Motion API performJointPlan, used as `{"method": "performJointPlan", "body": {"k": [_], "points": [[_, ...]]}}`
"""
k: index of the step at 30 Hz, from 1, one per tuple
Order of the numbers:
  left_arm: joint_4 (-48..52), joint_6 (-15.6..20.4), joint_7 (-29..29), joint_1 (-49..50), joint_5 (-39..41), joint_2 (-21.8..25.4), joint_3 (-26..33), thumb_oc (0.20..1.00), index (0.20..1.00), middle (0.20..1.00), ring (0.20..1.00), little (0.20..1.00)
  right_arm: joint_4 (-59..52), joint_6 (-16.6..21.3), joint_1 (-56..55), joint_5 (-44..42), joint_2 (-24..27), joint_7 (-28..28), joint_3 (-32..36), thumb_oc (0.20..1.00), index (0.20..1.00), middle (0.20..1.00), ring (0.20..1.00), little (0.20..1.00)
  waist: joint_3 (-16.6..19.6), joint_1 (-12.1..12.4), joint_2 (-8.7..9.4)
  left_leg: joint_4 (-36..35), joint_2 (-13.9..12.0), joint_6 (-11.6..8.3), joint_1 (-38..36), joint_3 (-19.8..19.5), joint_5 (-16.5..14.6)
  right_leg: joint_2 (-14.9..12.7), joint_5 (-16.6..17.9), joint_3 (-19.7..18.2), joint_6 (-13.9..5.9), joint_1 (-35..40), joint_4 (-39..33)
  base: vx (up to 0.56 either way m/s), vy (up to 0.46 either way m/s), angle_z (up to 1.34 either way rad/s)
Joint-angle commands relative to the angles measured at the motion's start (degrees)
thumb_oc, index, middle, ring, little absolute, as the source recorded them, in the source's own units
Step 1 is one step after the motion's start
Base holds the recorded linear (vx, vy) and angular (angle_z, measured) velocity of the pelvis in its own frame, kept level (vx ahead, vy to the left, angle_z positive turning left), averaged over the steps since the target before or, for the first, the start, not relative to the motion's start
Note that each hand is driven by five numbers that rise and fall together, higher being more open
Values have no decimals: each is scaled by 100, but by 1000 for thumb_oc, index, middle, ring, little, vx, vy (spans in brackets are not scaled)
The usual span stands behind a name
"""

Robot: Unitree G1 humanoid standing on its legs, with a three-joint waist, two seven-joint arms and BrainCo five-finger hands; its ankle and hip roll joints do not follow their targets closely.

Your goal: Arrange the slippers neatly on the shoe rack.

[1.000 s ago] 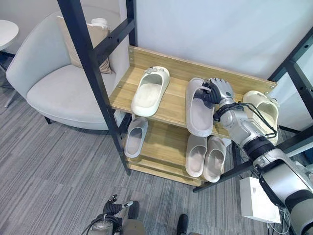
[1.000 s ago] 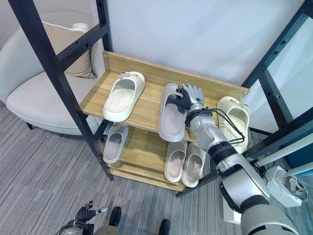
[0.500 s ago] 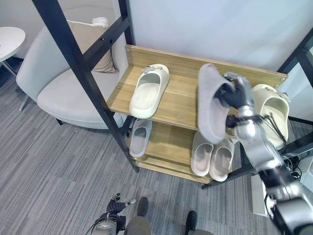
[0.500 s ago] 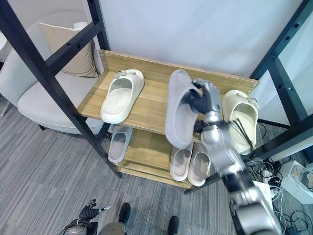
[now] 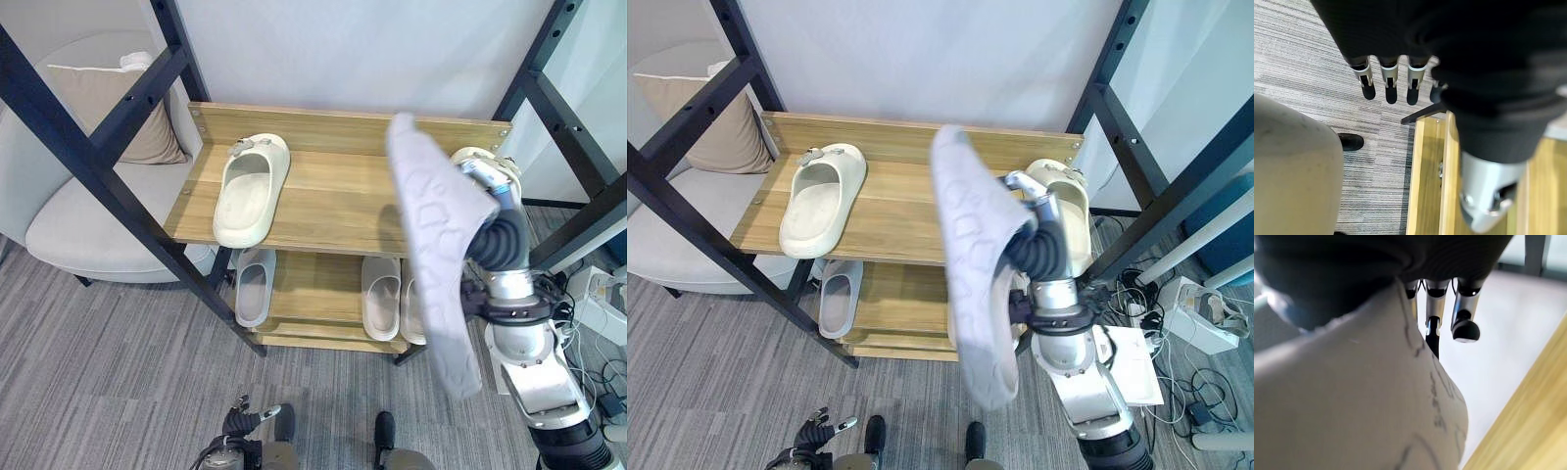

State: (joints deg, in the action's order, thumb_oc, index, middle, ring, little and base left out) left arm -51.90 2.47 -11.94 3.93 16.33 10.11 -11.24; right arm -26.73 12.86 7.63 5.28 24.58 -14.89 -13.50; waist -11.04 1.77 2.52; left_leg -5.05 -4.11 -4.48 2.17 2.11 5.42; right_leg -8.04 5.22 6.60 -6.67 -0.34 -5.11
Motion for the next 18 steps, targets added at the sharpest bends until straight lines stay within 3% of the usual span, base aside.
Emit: {"method": "performJointPlan", "body": {"k": [1,5,9,10,14,18], "points": [[-286,164,-121,-328,-164,87,-145,1000,1000,1000,1000,1000,-676,481,238,-935,65,544,-236,200,200,200,200,200,-55,46,27,5,153,133,-216,-79,-452,-19,-693,240,-134,536,11,0,0,0],[-442,170,-129,-328,-187,78,-102,1000,1000,1000,1000,1000,-642,487,264,-1980,-4,1137,-775,200,200,200,200,200,-52,76,27,5,160,128,-226,-85,-459,-27,-682,251,-127,553,11,0,1,1],[-694,163,-133,-394,-178,29,-57,1000,1000,1000,1000,1000,-534,471,410,-2534,-58,1371,-1193,200,200,200,200,200,-36,101,21,5,163,123,-247,-73,-474,-40,-674,262,-127,569,11,1,5,2],[-809,164,-130,-409,-169,29,-31,1000,1000,1000,1000,1000,-414,331,348,-3283,-217,1741,-1474,200,200,200,200,200,-21,120,22,5,162,118,-257,-66,-476,-44,-673,273,-125,575,11,0,0,0],[-1007,144,-82,-422,-202,27,12,1000,1000,1000,1000,1000,-65,81,292,-4053,-353,2147,-1990,200,200,200,200,200,-17,152,30,5,159,109,-271,-71,-478,-52,-669,284,-115,600,11,1,-1,1],[-1242,102,-32,-474,-295,39,101,1000,1000,1000,1000,1000,567,-238,304,-4250,-449,2432,-2509,200,200,200,200,200,-23,204,48,5,151,101,-292,-81,-476,-49,-672,304,-93,629,11,-4,-5,6]]}}
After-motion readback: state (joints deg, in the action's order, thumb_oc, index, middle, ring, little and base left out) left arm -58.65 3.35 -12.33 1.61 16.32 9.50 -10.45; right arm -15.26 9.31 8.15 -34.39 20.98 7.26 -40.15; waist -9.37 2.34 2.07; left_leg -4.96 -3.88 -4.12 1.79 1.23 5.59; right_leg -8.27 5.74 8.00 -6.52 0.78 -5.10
